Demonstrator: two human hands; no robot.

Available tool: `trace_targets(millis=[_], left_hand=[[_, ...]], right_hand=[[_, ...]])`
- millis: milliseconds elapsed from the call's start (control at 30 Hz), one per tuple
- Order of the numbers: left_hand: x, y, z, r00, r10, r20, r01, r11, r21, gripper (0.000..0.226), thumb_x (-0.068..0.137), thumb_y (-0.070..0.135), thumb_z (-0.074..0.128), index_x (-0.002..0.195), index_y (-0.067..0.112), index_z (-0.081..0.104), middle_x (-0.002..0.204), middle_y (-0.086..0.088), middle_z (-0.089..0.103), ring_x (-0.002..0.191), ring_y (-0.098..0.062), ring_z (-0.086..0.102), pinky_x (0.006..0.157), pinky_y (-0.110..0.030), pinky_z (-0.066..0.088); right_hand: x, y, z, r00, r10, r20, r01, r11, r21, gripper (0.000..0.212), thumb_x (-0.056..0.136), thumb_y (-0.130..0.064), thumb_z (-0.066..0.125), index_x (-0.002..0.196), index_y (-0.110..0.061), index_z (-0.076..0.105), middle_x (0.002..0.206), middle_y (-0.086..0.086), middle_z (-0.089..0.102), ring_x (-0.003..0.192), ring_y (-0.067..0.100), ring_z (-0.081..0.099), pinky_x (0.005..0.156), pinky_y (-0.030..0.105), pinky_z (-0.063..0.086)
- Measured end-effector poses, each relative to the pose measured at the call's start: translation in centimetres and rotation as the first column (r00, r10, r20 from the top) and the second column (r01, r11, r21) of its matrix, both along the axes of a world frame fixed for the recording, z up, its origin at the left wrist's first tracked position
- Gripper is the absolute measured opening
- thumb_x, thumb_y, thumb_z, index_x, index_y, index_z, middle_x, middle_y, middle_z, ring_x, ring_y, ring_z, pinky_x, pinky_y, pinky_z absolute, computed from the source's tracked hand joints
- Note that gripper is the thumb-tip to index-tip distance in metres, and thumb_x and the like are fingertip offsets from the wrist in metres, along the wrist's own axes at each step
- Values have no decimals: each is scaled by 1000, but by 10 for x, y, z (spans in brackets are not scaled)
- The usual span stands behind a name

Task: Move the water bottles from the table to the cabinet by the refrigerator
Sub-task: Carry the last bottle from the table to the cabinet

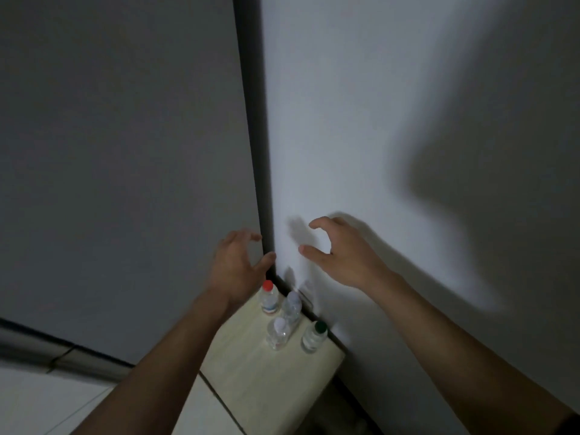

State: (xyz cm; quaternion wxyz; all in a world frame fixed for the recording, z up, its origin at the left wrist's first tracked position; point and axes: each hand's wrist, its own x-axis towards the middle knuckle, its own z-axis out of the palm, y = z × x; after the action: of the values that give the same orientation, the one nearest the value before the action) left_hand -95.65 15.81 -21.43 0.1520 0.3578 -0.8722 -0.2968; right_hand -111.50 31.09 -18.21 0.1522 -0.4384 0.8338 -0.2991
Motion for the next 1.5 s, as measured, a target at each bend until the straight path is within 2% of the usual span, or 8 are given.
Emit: trace_targets(millis=[267,567,700,800,933,1067,1233,1500], left_hand=[[11,14,43,999,13,50,-9,998,-68,43,90,43,67,123,17,60,126,-4,60,112,-19,56,92,-31,46],[-7,18,48,989,-117,92,123,990,-66,39,90,44,67,118,17,60,119,-5,61,98,-16,55,83,-29,46],[-28,16,45,969,-240,57,241,970,-20,39,89,47,66,118,22,59,116,-2,59,94,-14,56,80,-27,44],[-39,15,37,927,-373,43,372,928,33,40,87,54,65,119,31,55,119,4,54,100,-12,54,86,-30,49],[-51,17,26,821,-571,-14,571,819,49,43,86,56,65,120,34,53,122,6,54,107,-12,52,85,-27,45],[-51,33,29,661,-749,-38,750,661,30,49,86,59,62,125,32,52,127,5,53,113,-14,51,94,-34,47],[-35,77,53,473,-876,-98,880,475,0,47,83,55,66,122,29,57,123,3,56,115,-17,53,96,-38,47],[19,218,89,101,-991,-91,993,106,-54,45,85,55,64,122,31,56,125,7,55,116,-14,50,89,-29,41]], right_hand=[[-3,8,30,1000,-10,18,12,997,-71,53,88,-52,61,132,-24,52,128,2,53,106,21,57,89,30,43],[-2,40,36,993,-76,-95,67,993,-96,47,90,-50,62,129,-23,59,125,-6,59,110,7,53,82,7,33],[3,57,39,979,-171,-113,161,982,-96,43,89,-43,68,121,-16,63,122,-4,62,116,16,58,102,34,44],[15,69,42,955,-278,-103,264,955,-133,40,87,-38,72,118,-14,65,123,-3,63,113,13,60,102,38,46],[48,87,45,867,-478,-143,481,877,-16,49,90,-51,62,132,-25,56,136,-4,56,119,12,54,104,34,46],[98,108,54,757,-620,-204,633,774,-4,49,90,-49,62,132,-25,56,132,-2,58,111,7,53,90,15,38],[173,151,71,591,-780,-205,798,603,2,50,91,-51,60,134,-27,53,133,-4,56,116,10,54,89,19,39],[321,261,89,202,-956,-213,975,216,-46,53,91,-56,55,136,-29,49,137,-4,53,93,10,57,85,22,40]])
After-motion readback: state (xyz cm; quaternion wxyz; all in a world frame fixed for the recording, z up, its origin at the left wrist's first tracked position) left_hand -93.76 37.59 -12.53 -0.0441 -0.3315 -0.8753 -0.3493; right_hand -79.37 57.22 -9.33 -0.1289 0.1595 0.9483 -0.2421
